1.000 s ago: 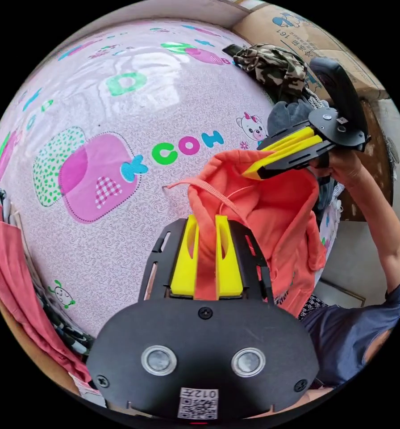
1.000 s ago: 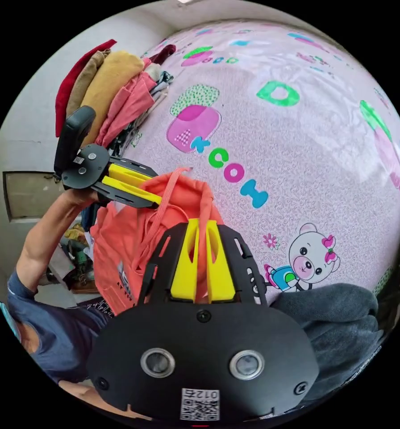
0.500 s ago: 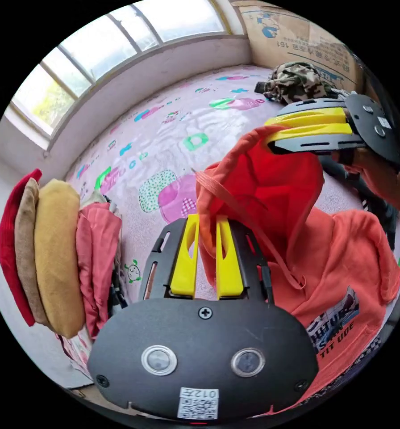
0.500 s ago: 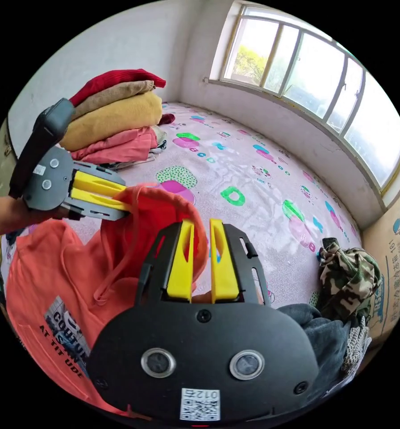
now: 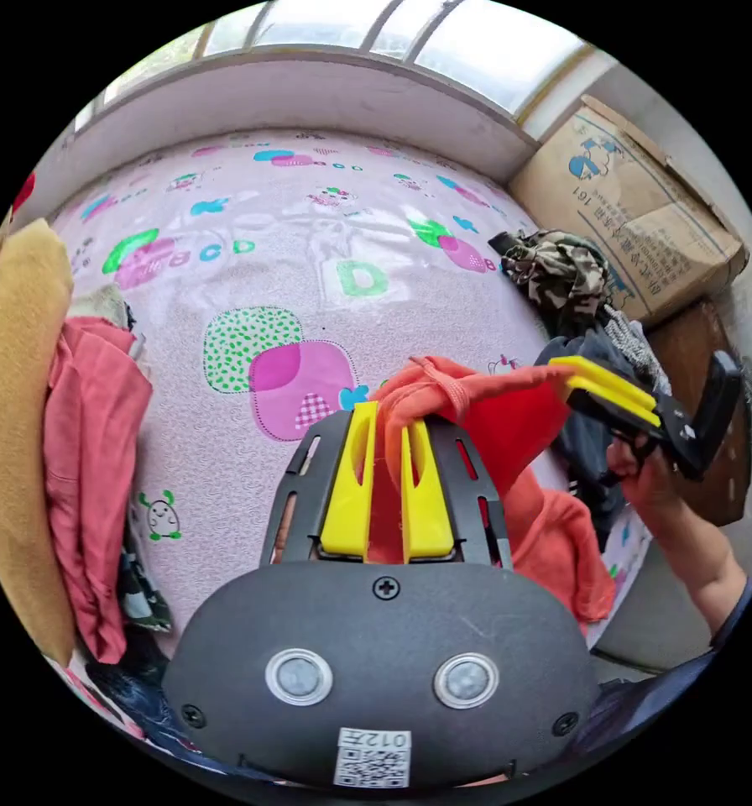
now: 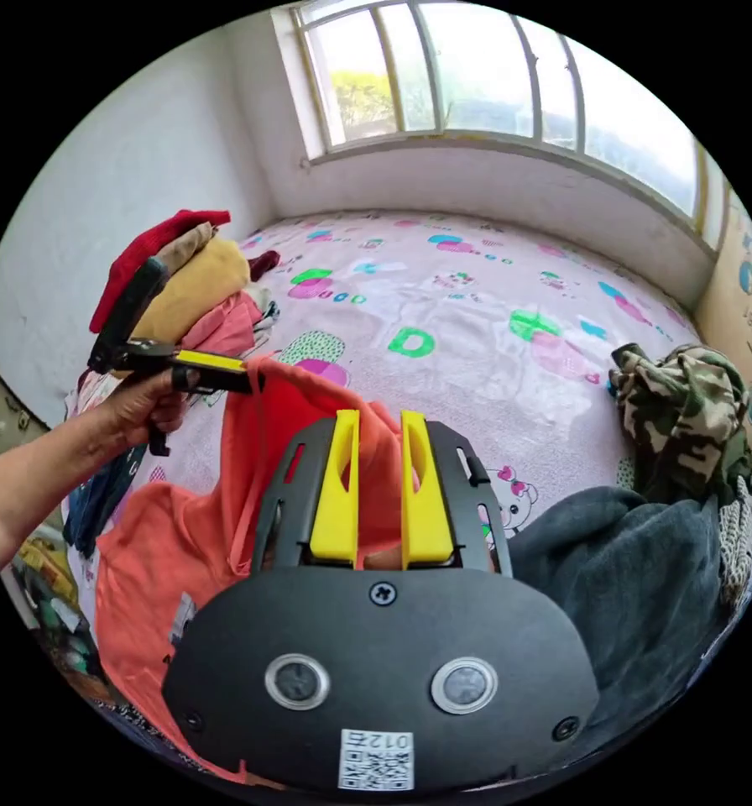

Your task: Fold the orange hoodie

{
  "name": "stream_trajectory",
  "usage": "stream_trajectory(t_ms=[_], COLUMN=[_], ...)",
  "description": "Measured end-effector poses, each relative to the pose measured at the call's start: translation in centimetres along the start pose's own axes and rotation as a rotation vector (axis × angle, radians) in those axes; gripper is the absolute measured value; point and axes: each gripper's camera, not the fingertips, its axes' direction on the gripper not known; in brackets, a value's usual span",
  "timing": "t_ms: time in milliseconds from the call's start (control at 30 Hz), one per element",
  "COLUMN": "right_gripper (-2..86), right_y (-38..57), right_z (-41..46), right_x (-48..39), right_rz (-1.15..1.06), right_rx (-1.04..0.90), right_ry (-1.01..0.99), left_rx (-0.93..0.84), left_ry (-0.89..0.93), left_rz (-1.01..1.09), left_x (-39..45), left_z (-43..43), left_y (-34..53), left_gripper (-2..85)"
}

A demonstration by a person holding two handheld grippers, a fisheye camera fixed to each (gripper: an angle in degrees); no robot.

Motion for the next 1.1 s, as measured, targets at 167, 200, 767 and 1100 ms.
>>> stream_trajectory(t_ms=[167, 200, 767, 1100], right_gripper=[3.1, 2.5, 0.1, 0.0], right_y=[3.2, 3.8, 3.3, 5.4], right_z=[-6.5, -7.0, 5.7, -16.8], right_x=[4.6, 4.5, 1.2, 8.8], right_rz=[0.239, 0.222, -0.079, 0.101], right_rx=[0.247, 0.238, -0.508, -0.082], right_ry=[-0.390, -0.365, -0.085, -0.246], left_rx=[0.080, 0.099, 0.156, 0.216], left_ry=[0.333, 0.482, 0.510, 0.669], left_rz=[-0.194, -0.349, 0.087, -0.221], left_x=[-3.7, -6.0, -0.1, -2.9], left_z=[0.5, 1.6, -3.2, -3.9], left_y=[0.5, 1.4, -3.2, -0.8], left_gripper=[0.4, 0.4, 2.3, 2.8])
